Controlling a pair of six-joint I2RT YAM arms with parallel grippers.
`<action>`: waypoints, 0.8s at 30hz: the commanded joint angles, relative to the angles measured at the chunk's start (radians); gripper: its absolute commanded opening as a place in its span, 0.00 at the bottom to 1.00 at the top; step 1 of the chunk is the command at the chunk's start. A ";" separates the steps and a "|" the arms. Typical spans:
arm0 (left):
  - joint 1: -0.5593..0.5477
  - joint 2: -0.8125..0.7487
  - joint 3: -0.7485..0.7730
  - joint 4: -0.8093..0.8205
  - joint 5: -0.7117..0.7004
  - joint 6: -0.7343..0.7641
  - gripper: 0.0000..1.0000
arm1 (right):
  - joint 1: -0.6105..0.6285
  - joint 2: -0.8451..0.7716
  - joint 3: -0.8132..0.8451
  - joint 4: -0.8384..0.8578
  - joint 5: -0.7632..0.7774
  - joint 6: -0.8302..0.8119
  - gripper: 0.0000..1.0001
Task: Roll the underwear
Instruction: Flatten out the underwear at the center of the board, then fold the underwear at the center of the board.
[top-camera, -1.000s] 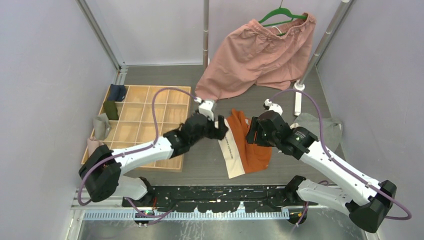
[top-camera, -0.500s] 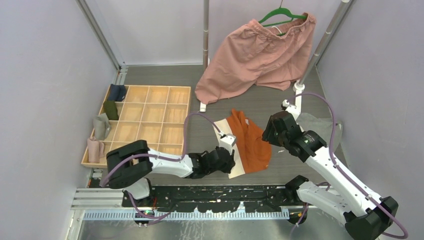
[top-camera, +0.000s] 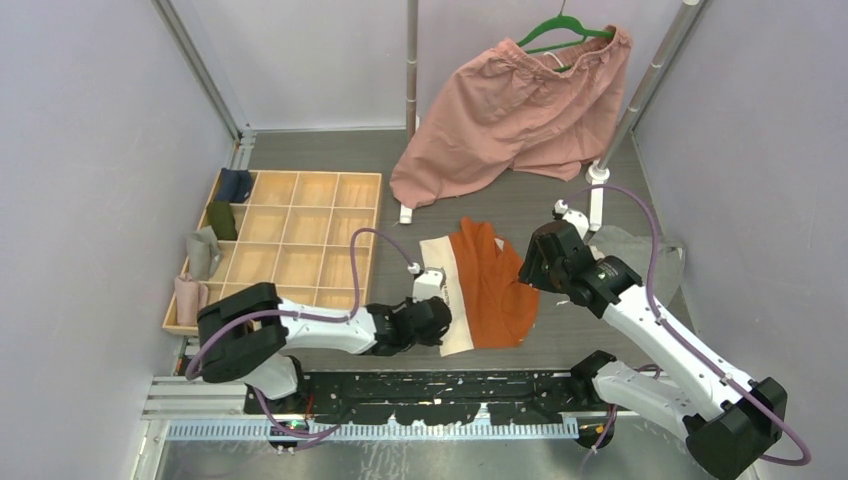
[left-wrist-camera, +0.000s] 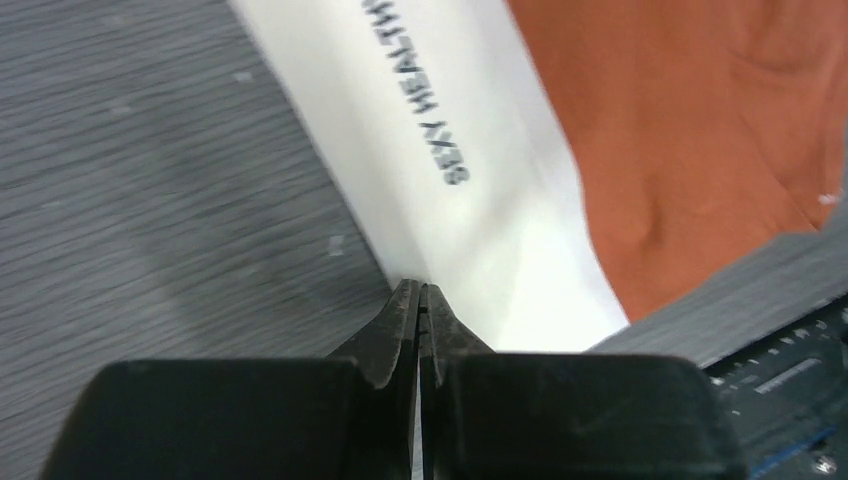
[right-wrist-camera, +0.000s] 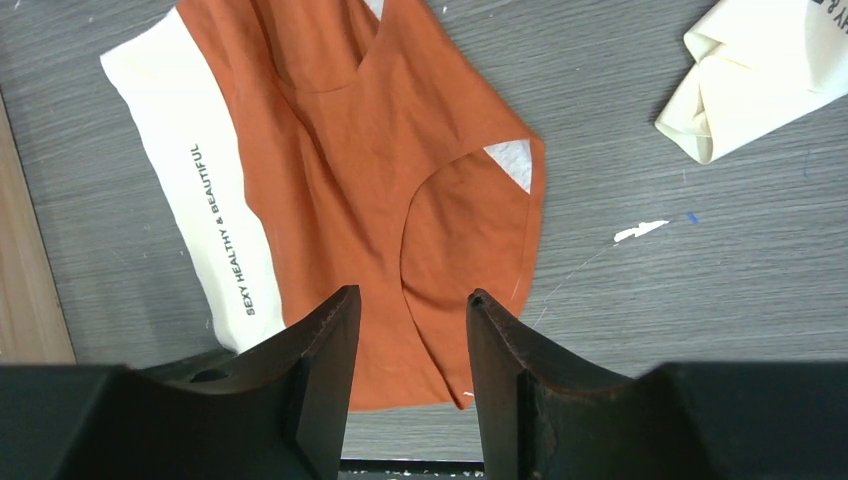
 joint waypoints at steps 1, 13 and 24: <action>0.088 -0.075 -0.037 -0.167 -0.066 -0.026 0.01 | -0.005 0.013 0.005 0.048 -0.022 -0.016 0.49; 0.304 -0.164 0.111 -0.179 0.065 0.248 0.01 | -0.005 0.053 0.020 0.072 -0.056 -0.043 0.51; 0.002 0.041 0.154 -0.001 0.100 0.197 0.01 | -0.024 0.071 0.021 0.098 -0.066 -0.042 0.51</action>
